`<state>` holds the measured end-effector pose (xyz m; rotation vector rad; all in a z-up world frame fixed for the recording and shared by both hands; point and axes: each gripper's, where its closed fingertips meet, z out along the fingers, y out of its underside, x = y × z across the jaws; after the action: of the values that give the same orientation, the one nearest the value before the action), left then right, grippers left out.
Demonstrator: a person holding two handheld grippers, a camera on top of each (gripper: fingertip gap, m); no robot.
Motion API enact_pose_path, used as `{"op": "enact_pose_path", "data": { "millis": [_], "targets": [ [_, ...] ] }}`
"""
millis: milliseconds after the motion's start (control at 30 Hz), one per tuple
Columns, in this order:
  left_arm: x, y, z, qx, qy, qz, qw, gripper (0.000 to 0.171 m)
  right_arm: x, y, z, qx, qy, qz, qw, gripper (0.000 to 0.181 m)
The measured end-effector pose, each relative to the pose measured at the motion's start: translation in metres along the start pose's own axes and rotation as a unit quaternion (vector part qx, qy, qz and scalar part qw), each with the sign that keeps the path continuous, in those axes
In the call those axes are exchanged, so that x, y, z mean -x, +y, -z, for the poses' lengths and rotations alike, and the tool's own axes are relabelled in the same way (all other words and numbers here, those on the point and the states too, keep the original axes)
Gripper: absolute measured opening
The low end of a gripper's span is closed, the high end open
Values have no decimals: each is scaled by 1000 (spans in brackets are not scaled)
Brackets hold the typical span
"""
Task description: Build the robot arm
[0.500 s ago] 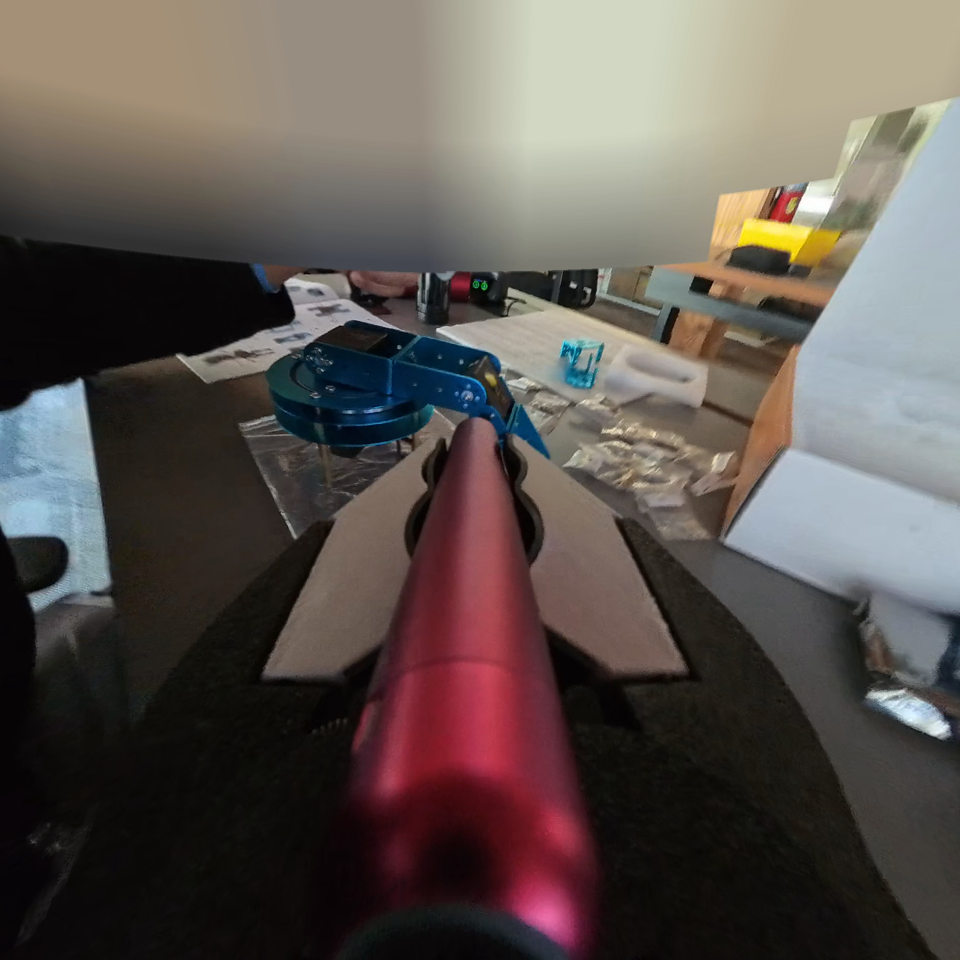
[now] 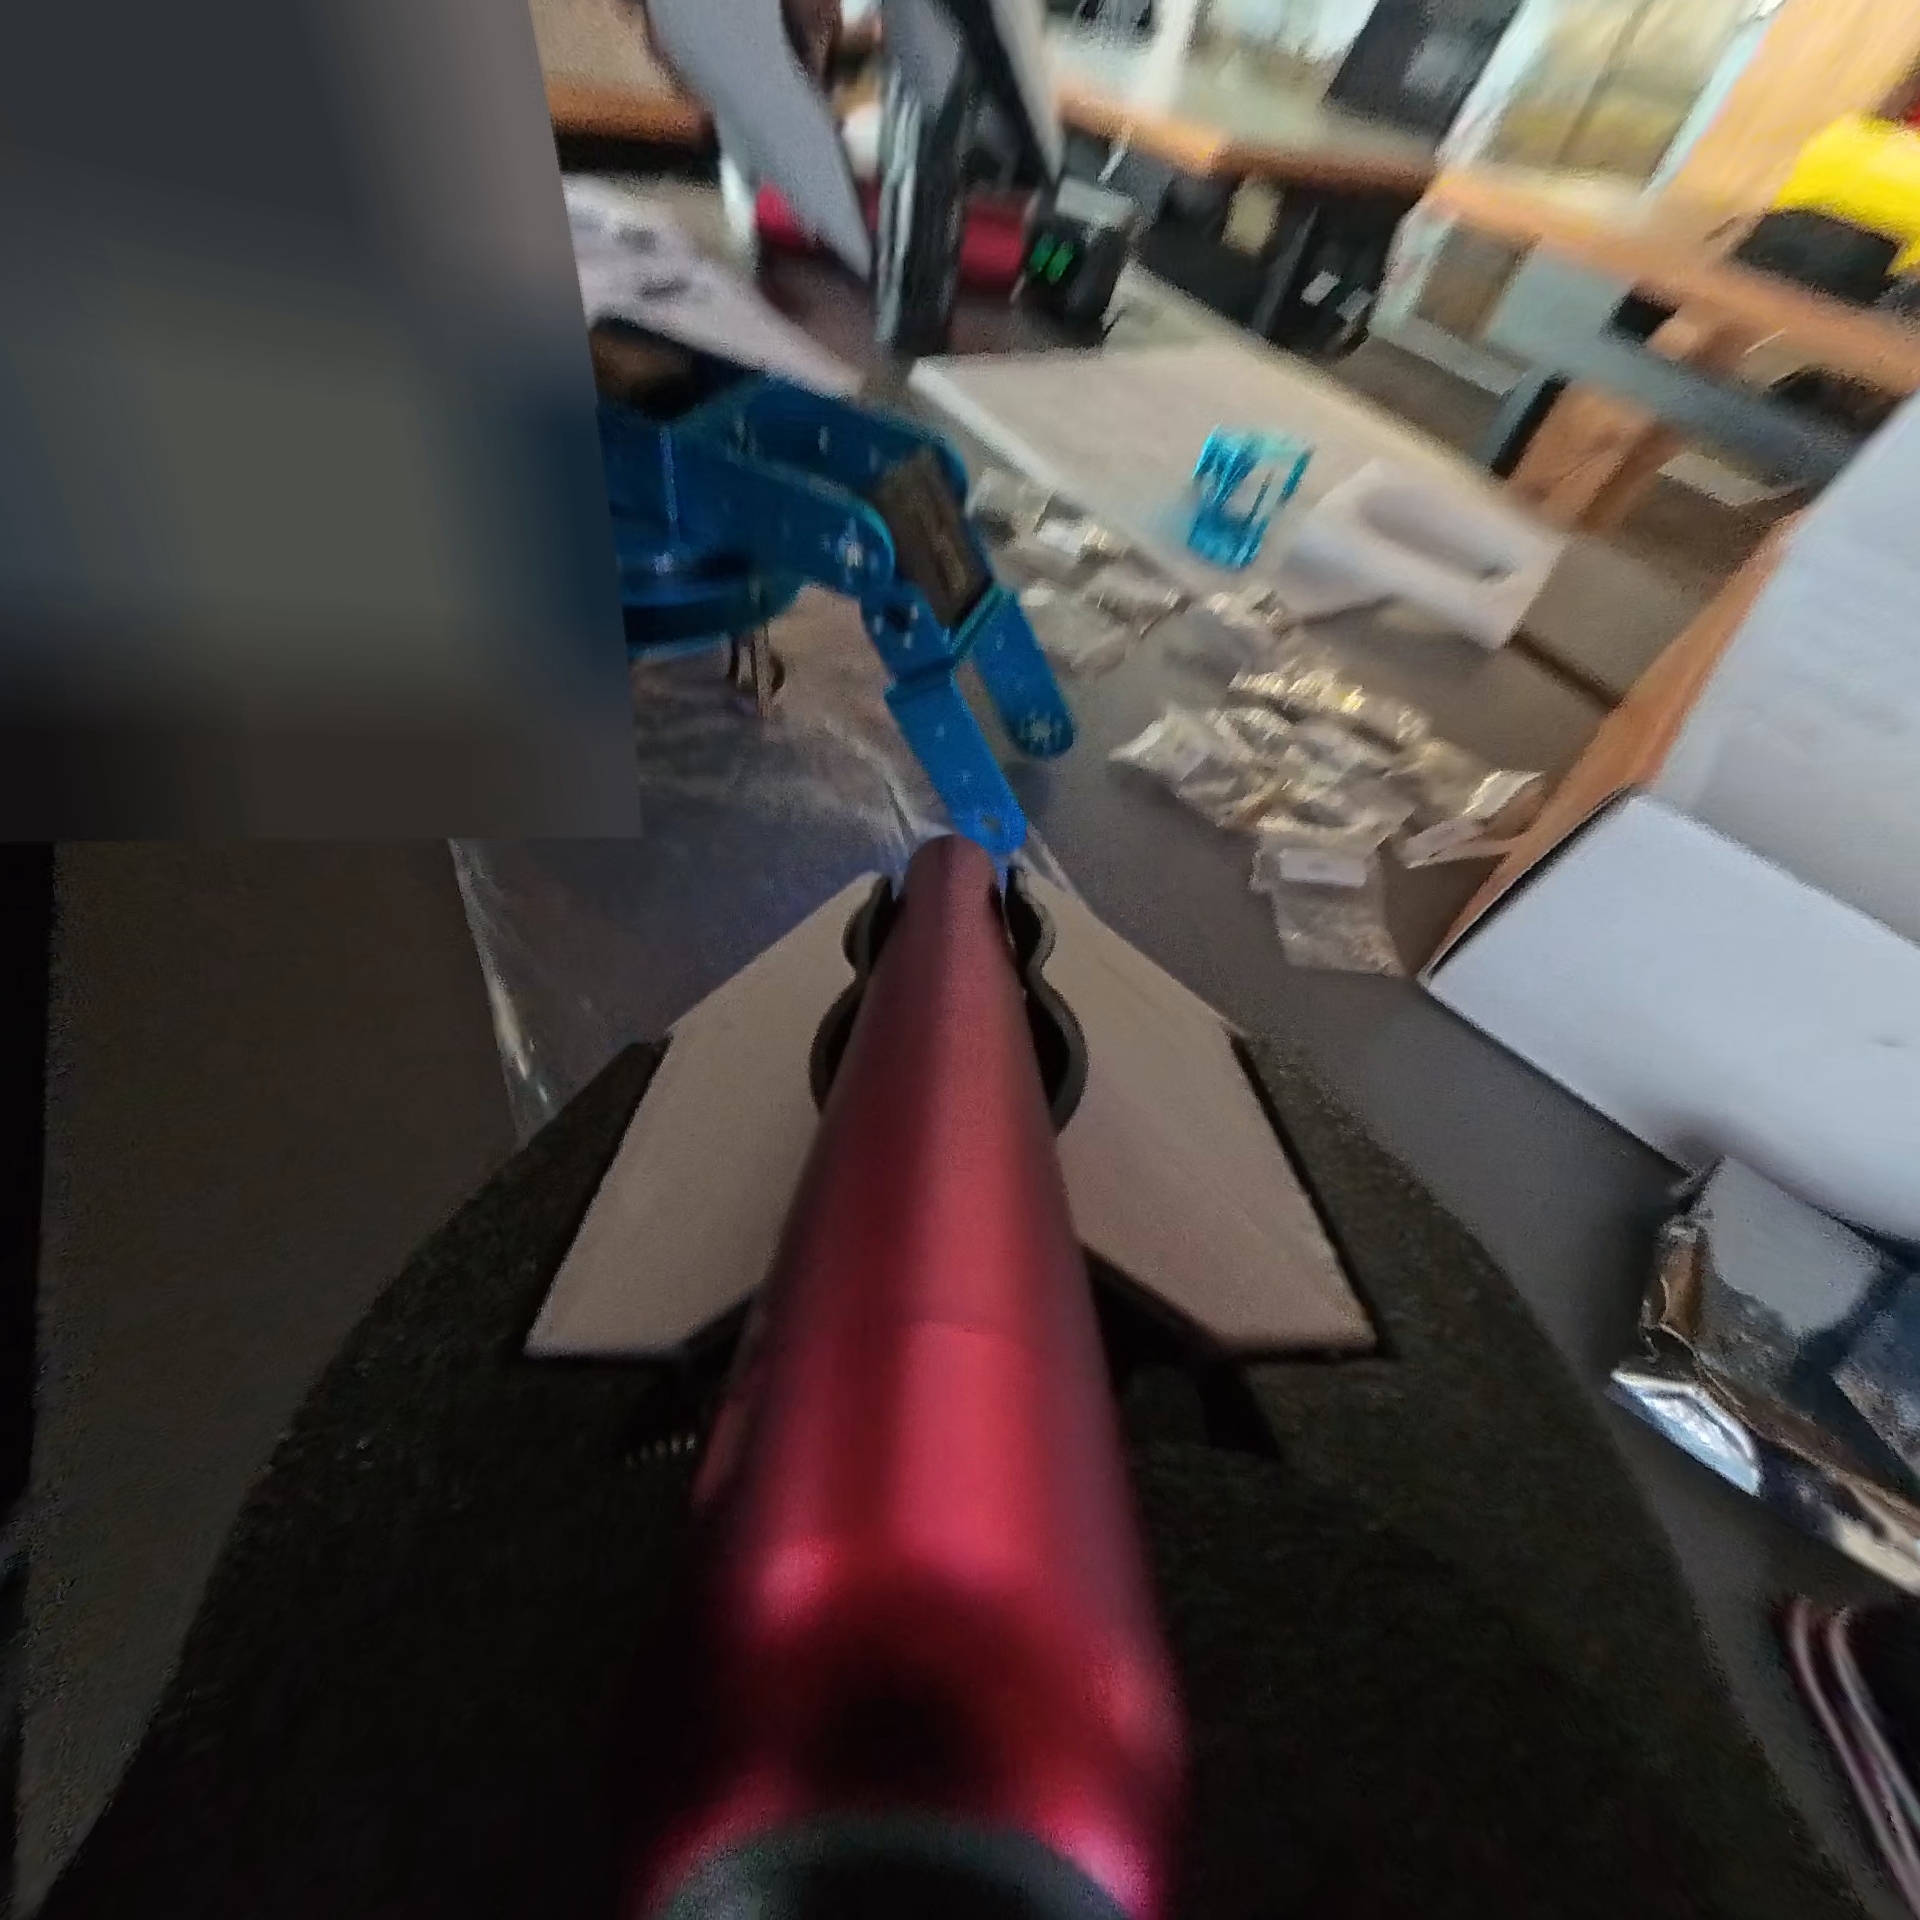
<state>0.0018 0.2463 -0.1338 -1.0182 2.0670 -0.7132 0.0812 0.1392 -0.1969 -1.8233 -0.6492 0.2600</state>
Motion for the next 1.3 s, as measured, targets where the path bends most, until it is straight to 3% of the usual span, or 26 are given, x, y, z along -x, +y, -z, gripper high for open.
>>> {"op": "enact_pose_path", "data": {
  "millis": [67,167,267,367,467,567,667,733,967,1100,1300],
  "targets": [
    [10,1,1,-11,-24,26,999,44,-9,15,-11,56,-65,8,996,21],
    [23,5,0,-34,-57,62,996,44,-12,16,-24,65,-199,32,977,22],
    [27,3,-5,-78,-16,114,990,41,-17,1,-31,27,-297,-14,954,22],
    [24,11,-11,-96,63,163,980,44,-15,4,-28,35,-353,-33,934,21],
    [30,21,-20,-114,111,244,957,45,-5,13,-23,43,-350,5,936,22],
    [37,41,-26,-79,137,303,940,46,-4,20,-22,48,-330,26,943,21],
    [36,44,-26,-45,168,364,915,52,0,16,-14,37,-351,-1,935,21],
    [36,42,-23,-31,162,376,912,53,-1,14,-13,31,-347,5,937,21],
    [32,40,-17,-5,96,346,933,54,11,22,-13,51,-345,42,936,20],
    [25,54,-26,25,123,388,913,54,14,26,-13,62,-341,60,936,21],
    [14,58,-28,52,205,457,864,57,11,28,-13,66,-331,65,939,21]
  ]
}}
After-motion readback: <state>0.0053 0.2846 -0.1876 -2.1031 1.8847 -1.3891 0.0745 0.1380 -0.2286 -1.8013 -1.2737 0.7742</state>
